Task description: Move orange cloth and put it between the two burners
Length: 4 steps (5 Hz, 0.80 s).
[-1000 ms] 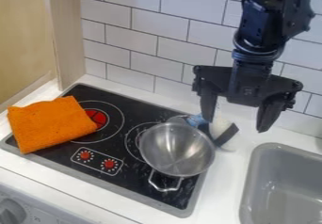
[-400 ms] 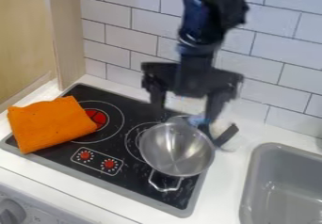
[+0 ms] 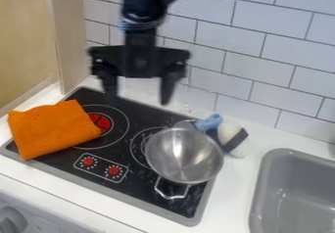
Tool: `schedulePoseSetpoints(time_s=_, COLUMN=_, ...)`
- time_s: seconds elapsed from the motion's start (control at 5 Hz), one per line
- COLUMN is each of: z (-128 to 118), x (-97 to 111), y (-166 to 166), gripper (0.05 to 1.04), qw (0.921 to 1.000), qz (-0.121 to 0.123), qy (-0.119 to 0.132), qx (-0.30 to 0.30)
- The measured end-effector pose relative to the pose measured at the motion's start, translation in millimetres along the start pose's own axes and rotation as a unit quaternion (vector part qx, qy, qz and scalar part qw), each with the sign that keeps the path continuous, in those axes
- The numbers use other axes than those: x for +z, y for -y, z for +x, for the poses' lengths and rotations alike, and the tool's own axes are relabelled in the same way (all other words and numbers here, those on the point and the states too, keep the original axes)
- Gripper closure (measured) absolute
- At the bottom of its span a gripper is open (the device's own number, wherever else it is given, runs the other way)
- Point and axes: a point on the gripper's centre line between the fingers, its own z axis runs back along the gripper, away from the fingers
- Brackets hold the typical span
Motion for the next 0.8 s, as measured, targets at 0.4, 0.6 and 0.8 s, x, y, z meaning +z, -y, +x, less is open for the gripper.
schedulePoseSetpoints(time_s=0.4, z=-19, x=-9, y=46, gripper=0.085, qw=0.9974, qz=-0.012, qy=0.011, qx=0.070)
schedulePoseSetpoints(time_s=0.6, z=-21, x=-24, y=61, gripper=0.085, qw=0.9952, qz=-0.025, qy=0.036, qx=0.087)
schedulePoseSetpoints(time_s=0.8, z=-20, x=-35, y=77, gripper=0.085, qw=0.9920, qz=-0.040, qy=0.056, qx=0.106)
